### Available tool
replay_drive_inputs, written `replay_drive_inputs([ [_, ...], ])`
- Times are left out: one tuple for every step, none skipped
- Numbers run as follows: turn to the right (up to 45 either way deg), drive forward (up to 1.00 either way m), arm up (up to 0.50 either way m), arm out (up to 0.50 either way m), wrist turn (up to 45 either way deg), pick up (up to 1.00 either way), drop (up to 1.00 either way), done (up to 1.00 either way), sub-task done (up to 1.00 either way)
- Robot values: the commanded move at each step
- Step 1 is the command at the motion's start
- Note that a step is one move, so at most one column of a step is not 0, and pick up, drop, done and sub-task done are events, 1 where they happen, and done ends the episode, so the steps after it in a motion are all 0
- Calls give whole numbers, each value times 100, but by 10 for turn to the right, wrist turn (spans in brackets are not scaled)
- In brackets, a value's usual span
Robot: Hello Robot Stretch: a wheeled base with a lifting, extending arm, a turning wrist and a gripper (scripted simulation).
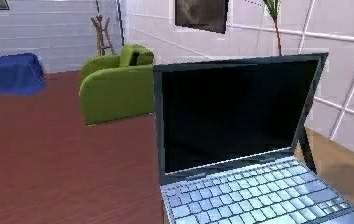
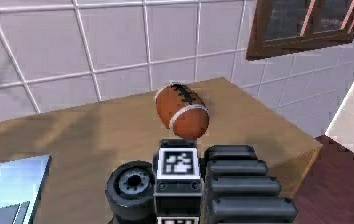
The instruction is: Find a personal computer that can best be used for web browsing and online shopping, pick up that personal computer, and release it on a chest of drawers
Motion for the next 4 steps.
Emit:
replay_drive_inputs([
  [-450, 0, 0, 0, 0, 0, 0, 0, 0],
  [-60, 0, 0, 0, 0, 0, 0, 0, 0],
  [0, 0, 0, 18, 0, 0, 0, 0, 0],
  [0, 0, 0, 0, 450, 0, 0, 0, 0],
])
